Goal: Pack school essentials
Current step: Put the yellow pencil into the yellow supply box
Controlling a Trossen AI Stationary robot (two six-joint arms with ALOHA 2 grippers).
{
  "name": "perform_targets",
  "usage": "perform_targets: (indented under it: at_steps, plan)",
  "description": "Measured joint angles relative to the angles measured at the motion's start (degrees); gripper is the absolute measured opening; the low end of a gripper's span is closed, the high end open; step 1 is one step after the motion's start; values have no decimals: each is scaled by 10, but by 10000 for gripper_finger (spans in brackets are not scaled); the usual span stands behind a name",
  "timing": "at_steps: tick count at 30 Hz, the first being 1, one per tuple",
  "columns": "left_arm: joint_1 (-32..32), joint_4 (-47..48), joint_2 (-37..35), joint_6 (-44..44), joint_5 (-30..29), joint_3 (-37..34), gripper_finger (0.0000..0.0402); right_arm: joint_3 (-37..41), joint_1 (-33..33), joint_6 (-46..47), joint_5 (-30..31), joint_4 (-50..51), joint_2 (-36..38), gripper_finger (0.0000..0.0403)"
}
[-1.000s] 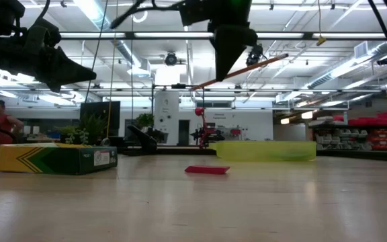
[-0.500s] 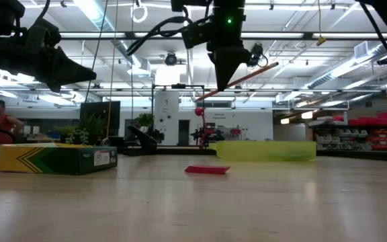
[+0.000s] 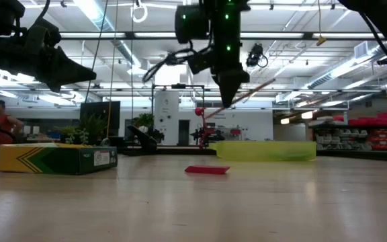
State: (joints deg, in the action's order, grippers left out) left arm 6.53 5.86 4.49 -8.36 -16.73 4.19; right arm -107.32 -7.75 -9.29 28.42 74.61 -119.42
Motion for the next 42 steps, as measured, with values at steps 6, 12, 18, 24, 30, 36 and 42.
perform_targets:
  at_steps: [6,12,18,24,30,36,42]
  plan:
    - [0,0,0,0,0,0,32,38,-33,-30,-22,-33,0,41]
    - [0,0,0,0,0,0,28,61,-50,-40,-33,-47,0,41]
    - [0,0,0,0,0,0,36,75,-66,-50,-51,-66,3,41]
    - [0,0,0,0,0,0,29,161,-82,-58,-70,-158,74,41]
    - [0,0,0,0,0,0,27,298,-88,-66,-105,-284,197,41]
    - [0,0,0,0,0,0,36,425,-92,-100,-161,-402,299,41]
    - [0,0,0,0,0,0,30,517,-115,-110,-181,-475,341,41]
